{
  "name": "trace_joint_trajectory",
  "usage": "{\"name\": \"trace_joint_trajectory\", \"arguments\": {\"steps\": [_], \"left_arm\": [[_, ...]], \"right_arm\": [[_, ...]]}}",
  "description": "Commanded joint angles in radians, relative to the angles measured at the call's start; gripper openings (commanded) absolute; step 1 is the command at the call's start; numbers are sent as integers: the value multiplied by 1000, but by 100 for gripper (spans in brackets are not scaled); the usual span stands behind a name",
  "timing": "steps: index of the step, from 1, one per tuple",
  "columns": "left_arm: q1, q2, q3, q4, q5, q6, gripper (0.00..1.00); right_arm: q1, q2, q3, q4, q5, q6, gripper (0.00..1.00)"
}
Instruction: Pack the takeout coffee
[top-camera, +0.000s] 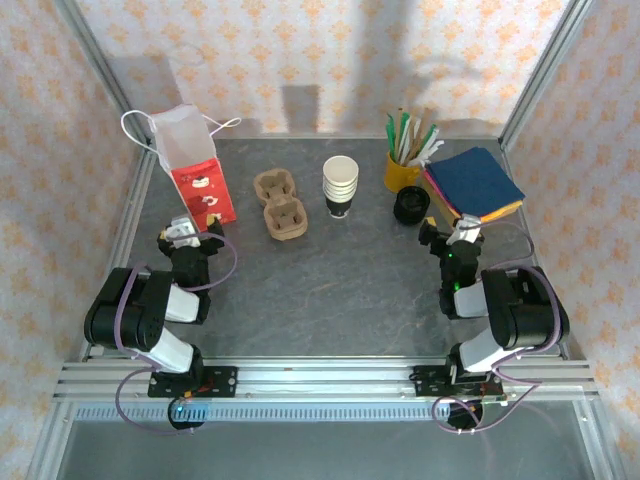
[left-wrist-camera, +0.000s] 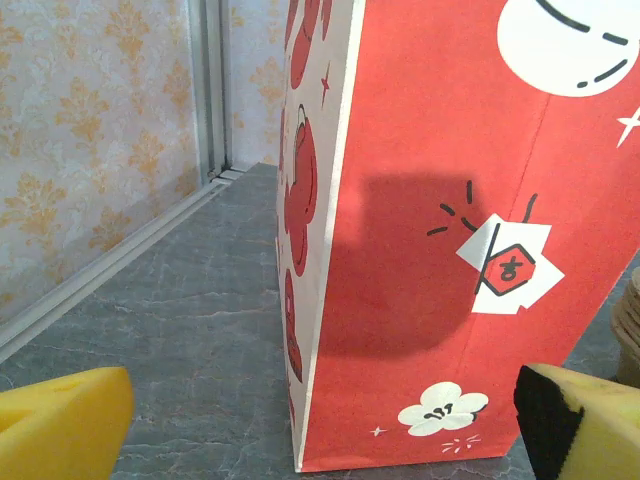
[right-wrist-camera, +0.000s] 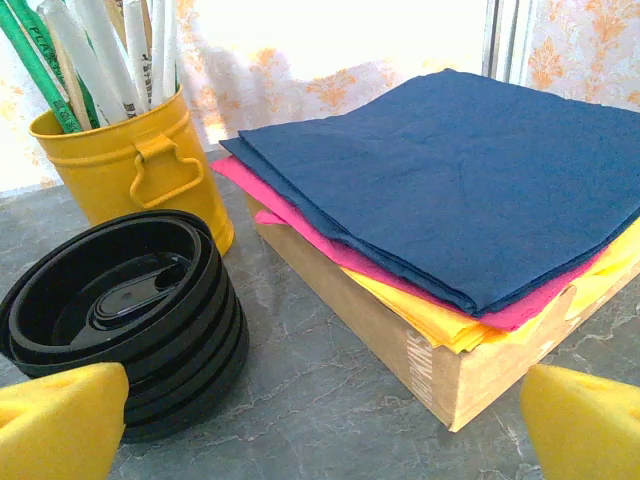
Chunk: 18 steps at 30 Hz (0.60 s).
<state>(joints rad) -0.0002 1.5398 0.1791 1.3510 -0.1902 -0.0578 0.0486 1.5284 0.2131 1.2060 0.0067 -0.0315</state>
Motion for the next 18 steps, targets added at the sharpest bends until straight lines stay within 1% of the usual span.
{"name": "trace_joint_trajectory", "arguments": {"steps": [1, 18], "left_arm": [[-7, -6, 16, 5, 9, 9, 99], [-7, -6, 17, 4, 10, 8, 99]], "right_arm": [[-7, -7, 17, 31, 0, -15, 100], [-9, -7, 19, 28, -5, -15, 100]]}}
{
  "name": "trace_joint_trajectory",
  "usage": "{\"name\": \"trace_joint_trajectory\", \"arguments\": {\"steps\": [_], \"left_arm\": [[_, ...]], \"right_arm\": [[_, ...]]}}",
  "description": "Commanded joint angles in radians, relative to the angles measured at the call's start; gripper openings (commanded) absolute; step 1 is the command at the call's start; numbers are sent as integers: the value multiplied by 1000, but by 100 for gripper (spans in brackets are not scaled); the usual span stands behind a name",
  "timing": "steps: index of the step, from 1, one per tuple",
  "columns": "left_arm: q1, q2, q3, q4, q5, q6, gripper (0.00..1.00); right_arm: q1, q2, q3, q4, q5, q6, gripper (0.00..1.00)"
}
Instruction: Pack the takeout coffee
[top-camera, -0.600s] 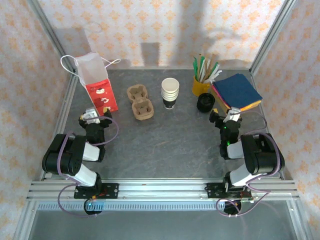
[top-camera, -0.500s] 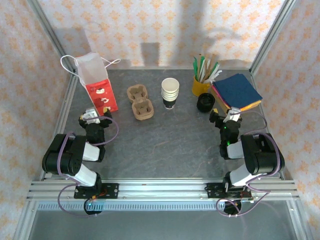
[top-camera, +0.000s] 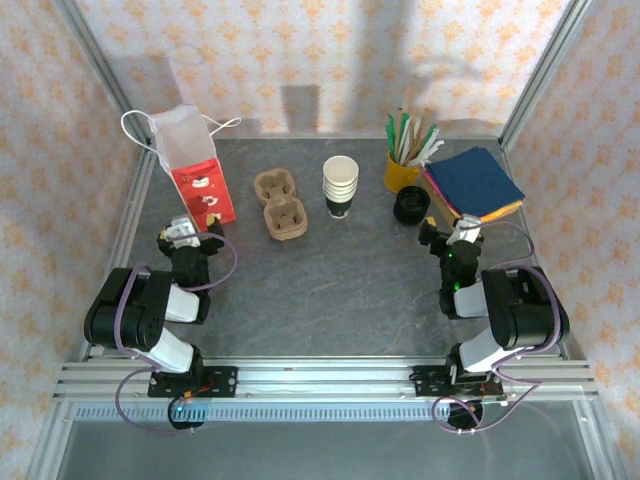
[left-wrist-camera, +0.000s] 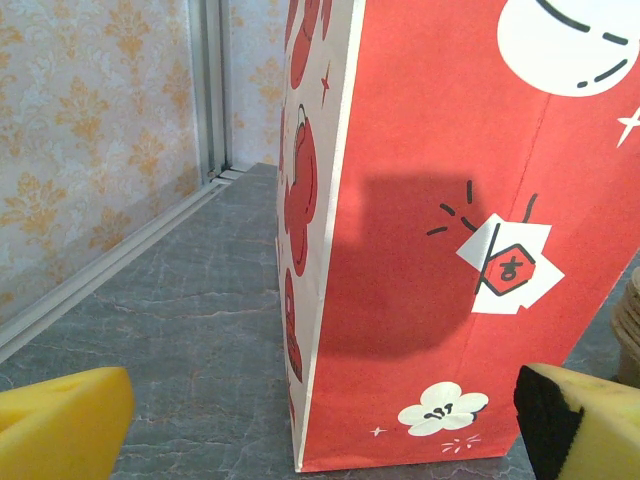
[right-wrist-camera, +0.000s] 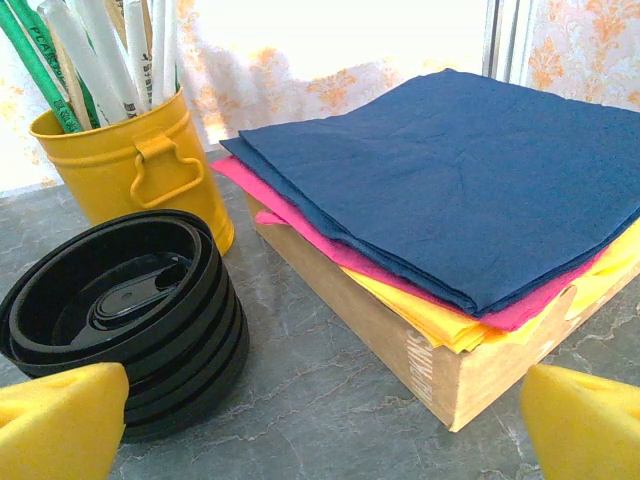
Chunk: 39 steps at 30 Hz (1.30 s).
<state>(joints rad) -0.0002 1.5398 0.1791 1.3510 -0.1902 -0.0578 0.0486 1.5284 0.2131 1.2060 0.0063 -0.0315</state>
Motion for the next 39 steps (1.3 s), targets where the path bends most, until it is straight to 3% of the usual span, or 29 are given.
{"name": "trace_joint_trajectory", "arguments": {"steps": [1, 13, 17, 20, 24, 28, 31, 33, 36, 39], "left_arm": [[-7, -6, 17, 4, 10, 9, 99], [-8, -6, 13, 10, 14, 11, 99], [-16, -39, -40, 98, 46, 30, 99], [-44, -130, -69, 72, -24, 41, 99], [-78, -319, -51, -156, -127, 5, 99], [-129, -541, -25, -384, -220, -117, 99], [-151, -698, 46, -646, -266, -273, 99], [-153, -761, 122, -844, -254, -389, 99], [-151, -791, 253, -1133, -214, -565, 99], [-144, -810, 295, -1201, -52, -609, 99]], "right_arm": [[-9, -7, 19, 28, -4, -15, 100], [-9, -10, 16, 33, -3, -15, 100], [-8, -37, -6, 48, -5, -15, 100], [-9, -116, -25, 14, 21, -3, 100], [-8, -253, 53, -257, 95, 80, 100], [-8, -383, 151, -525, 66, 215, 100], [-9, -455, 273, -778, 31, 356, 100], [-9, -468, 377, -935, -33, 438, 100], [-7, -456, 504, -1091, -235, 439, 100], [0, -434, 612, -1222, -337, 465, 99]]}}
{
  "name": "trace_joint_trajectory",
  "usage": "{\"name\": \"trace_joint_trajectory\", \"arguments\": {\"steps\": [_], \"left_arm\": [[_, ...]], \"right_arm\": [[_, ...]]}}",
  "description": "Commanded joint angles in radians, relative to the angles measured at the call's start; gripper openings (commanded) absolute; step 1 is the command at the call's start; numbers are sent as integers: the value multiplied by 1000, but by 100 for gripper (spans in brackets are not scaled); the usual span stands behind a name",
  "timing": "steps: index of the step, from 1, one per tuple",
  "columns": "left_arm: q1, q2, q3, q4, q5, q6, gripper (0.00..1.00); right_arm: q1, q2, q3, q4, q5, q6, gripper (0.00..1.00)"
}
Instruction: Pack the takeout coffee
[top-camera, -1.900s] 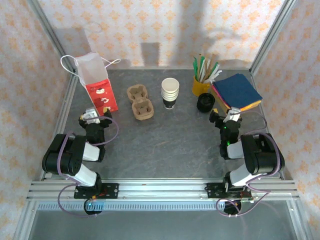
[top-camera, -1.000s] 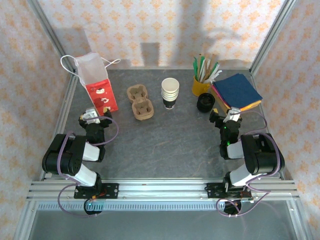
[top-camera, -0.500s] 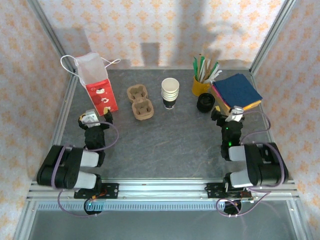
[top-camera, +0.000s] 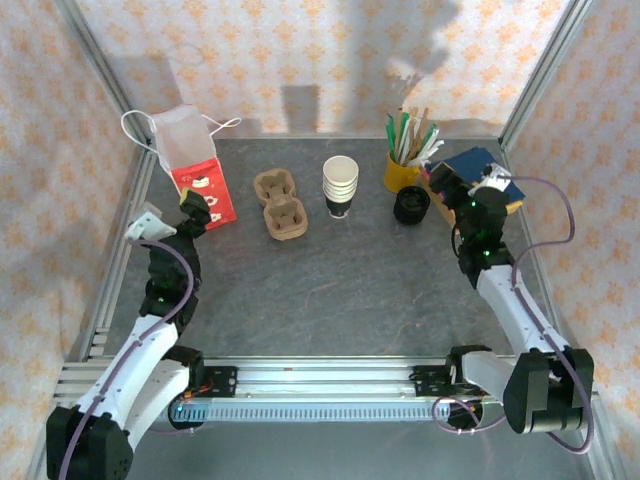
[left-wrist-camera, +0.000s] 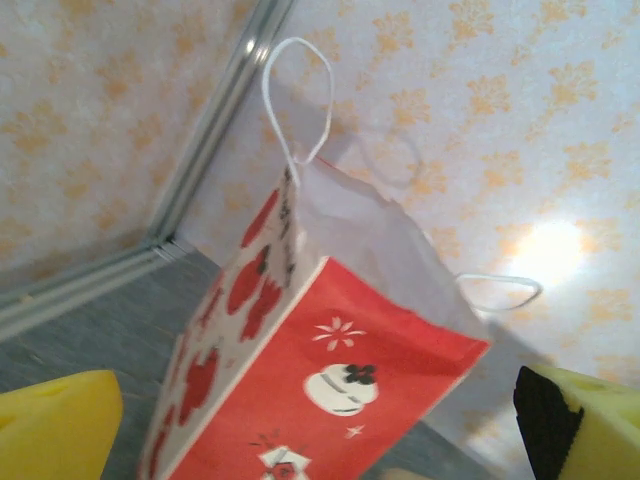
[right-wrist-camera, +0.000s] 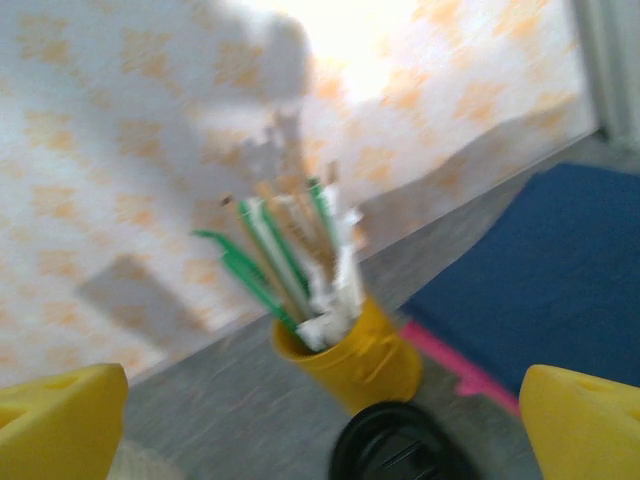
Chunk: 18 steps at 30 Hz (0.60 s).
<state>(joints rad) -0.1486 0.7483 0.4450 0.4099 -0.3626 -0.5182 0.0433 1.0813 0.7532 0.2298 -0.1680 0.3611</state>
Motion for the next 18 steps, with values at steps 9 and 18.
{"name": "trace_joint_trajectory", "arguments": {"steps": [9, 18], "left_arm": [[-4, 44, 153, -424, 424, -102, 99], [-48, 121, 267, -500, 526, -20, 94]], "right_arm": [[211, 185, 413, -607, -39, 85, 90], [381, 498, 758, -745, 148, 124, 76]]}}
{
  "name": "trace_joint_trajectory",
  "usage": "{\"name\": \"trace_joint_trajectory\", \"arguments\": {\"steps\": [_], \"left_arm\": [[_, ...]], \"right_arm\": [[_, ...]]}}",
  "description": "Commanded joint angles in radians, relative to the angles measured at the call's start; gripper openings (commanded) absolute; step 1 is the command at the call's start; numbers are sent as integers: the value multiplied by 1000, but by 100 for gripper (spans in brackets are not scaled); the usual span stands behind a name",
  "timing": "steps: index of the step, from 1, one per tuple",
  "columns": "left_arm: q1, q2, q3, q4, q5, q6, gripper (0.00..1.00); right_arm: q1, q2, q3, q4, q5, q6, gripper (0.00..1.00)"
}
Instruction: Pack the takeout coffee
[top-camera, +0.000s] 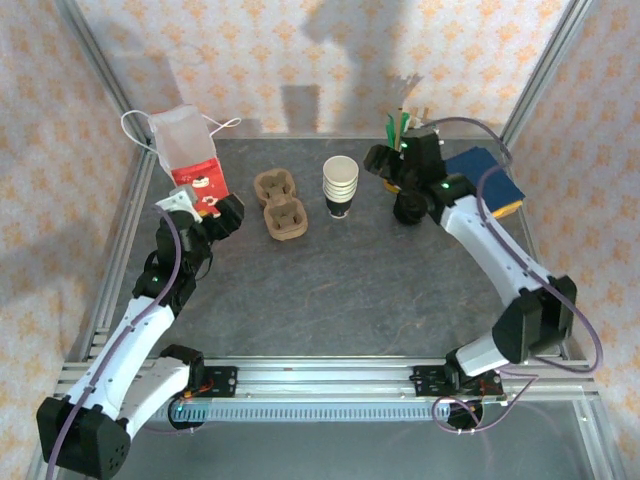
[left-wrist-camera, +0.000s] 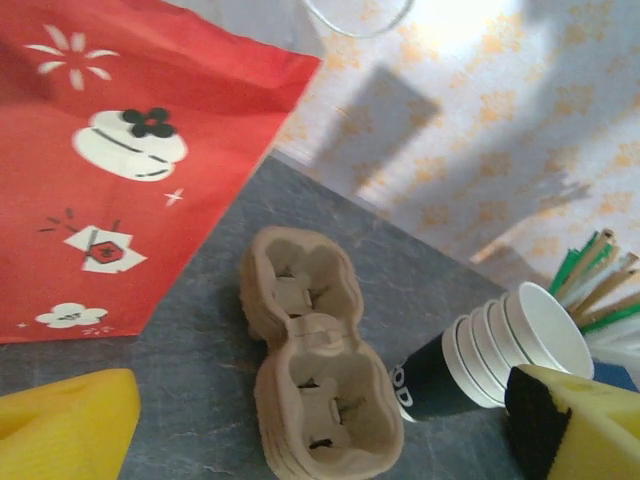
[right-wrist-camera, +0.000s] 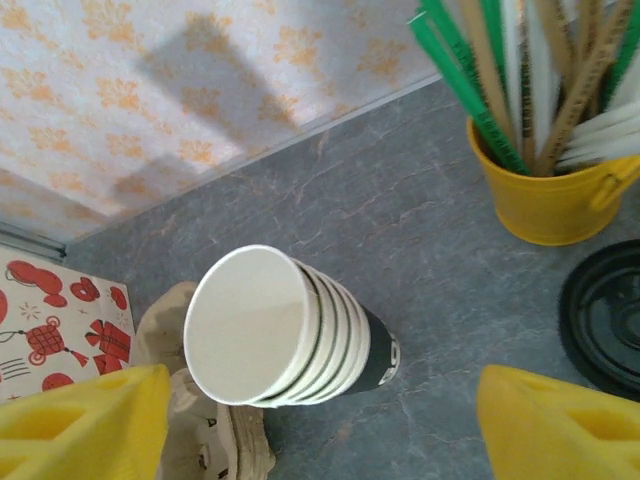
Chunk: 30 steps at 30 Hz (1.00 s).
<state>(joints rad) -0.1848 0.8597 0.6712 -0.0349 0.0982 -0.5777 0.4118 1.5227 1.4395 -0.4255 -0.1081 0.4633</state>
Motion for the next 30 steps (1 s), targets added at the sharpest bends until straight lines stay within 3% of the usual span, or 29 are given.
{"name": "trace_joint_trajectory", "arguments": {"steps": [1, 6, 11, 30], "left_arm": [[-18, 12, 45, -53, 70, 41, 94], [-25, 8, 22, 31, 152, 48, 93], [-28, 22, 31, 33, 158, 50, 93], [-26, -11, -32, 35, 87, 13, 91]], "right_arm": [[16, 95, 105, -103, 91, 27, 75], [25, 255, 261, -139, 108, 16, 67], [34, 357, 369, -189, 122, 19, 60], [74, 456, 413, -210, 104, 20, 28]]}}
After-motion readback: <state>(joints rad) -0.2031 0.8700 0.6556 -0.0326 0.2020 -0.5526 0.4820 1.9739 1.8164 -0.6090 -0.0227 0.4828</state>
